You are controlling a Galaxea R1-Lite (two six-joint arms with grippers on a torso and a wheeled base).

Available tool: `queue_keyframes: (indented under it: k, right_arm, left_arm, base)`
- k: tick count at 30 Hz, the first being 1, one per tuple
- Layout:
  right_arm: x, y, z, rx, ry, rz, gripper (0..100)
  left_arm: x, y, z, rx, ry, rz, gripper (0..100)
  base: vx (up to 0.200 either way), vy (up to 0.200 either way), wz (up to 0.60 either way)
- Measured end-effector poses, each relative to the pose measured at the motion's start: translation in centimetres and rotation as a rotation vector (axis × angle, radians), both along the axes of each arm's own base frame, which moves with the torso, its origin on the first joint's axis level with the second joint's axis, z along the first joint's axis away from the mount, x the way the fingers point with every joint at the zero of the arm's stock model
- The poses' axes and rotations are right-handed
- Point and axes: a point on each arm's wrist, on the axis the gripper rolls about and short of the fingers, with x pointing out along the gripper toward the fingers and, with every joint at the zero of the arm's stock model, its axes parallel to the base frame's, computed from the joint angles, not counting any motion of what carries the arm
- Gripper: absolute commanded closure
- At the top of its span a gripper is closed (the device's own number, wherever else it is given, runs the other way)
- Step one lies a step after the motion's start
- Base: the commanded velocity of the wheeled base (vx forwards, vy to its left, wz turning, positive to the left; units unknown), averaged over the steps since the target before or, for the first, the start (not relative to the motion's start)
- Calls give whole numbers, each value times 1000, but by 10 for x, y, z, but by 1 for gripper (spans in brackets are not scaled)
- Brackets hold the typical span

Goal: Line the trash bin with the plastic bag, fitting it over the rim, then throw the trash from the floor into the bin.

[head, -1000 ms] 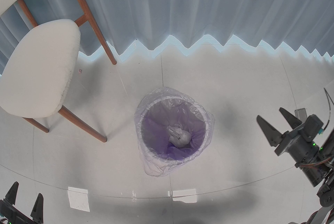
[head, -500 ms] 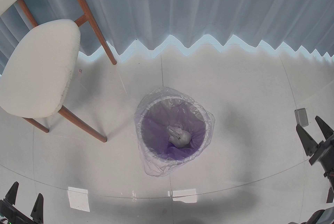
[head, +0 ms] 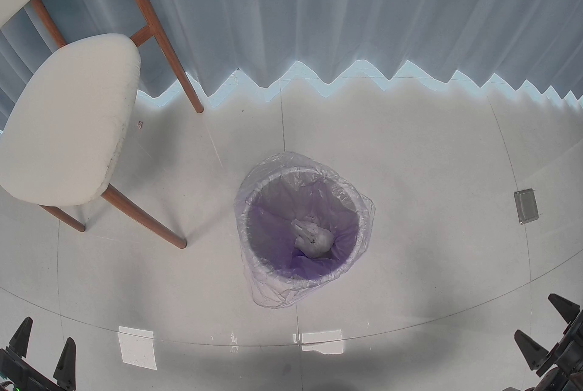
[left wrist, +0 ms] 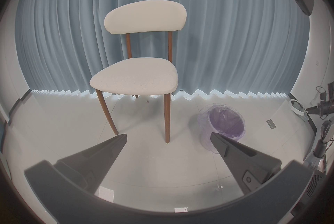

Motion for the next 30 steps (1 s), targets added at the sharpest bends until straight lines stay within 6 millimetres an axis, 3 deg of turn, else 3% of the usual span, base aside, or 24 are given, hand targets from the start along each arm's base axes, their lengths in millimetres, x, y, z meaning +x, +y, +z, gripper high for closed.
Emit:
queue_keyframes:
  k: [12,30]
  right_arm:
    - [-25,-1,-12,18,-164,-129,0]
    - [-30,-1,-13,49,-227,-189,0]
  left_arm:
    - [0,0,0,8,-1,-3,0]
    - [0,-2,-4,74,32,-79,0]
  base:
    - [0,0,0]
    - [0,0,0]
